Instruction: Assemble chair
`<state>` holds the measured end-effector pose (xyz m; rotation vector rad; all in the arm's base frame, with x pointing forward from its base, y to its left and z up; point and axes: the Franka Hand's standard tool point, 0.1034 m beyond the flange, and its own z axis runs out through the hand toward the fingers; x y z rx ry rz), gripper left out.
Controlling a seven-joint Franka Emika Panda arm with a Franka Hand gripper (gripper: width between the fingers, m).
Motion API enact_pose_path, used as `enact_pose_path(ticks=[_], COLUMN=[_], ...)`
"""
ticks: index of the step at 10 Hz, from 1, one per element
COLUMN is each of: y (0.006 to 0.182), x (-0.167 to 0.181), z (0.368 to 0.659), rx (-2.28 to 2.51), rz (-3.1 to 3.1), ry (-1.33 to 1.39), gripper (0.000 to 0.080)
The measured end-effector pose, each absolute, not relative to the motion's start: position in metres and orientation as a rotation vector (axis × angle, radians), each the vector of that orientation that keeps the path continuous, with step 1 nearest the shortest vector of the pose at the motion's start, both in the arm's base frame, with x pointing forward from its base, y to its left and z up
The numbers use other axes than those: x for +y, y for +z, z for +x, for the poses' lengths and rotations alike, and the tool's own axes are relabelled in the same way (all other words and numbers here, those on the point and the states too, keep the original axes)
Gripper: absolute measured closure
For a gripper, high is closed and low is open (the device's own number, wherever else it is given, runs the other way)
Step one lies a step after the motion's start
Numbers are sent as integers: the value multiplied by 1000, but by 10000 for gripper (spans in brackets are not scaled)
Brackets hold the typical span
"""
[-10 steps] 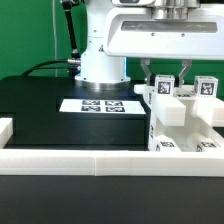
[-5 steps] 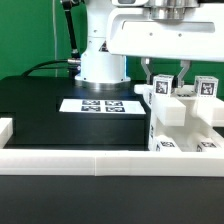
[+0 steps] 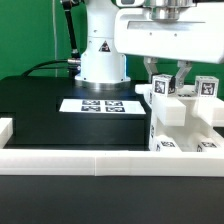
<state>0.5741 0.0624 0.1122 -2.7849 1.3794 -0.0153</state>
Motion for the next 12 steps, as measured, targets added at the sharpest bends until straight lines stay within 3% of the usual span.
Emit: enact_pose_path(ticks=[12], y=[111], x=[64], z=[577], rx=[2315], rz=[-1986], ry=[13], gripper=[512])
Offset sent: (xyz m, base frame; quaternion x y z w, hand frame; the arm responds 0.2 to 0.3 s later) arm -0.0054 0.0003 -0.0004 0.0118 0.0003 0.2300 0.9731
